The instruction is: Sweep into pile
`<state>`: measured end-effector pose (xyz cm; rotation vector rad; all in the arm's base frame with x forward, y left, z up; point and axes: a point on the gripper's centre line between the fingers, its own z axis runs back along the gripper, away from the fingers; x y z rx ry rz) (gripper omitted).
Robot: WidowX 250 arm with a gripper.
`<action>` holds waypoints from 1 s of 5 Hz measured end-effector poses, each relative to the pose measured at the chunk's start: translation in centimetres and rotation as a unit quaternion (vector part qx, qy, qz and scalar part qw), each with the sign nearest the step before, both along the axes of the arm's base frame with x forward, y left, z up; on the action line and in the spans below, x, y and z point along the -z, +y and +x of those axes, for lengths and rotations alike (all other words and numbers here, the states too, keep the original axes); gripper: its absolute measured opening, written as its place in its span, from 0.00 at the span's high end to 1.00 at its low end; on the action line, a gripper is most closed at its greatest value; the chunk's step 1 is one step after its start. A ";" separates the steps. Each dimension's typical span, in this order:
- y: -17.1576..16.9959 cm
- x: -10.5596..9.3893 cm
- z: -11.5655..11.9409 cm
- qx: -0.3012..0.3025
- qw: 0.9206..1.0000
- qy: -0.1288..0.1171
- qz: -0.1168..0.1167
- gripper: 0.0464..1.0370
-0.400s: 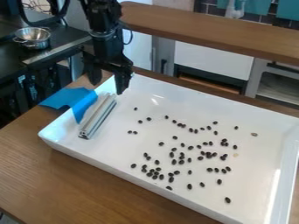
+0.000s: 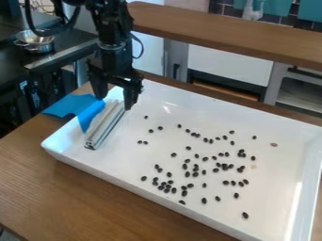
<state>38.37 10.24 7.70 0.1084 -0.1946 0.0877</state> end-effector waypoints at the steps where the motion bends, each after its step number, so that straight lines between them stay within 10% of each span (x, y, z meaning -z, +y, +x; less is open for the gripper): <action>1: -0.1 0.6 -0.1 -0.014 1.000 0.017 0.001 0.04; 5: 0.5 2.8 0.0 -0.076 0.997 0.024 0.013 0.04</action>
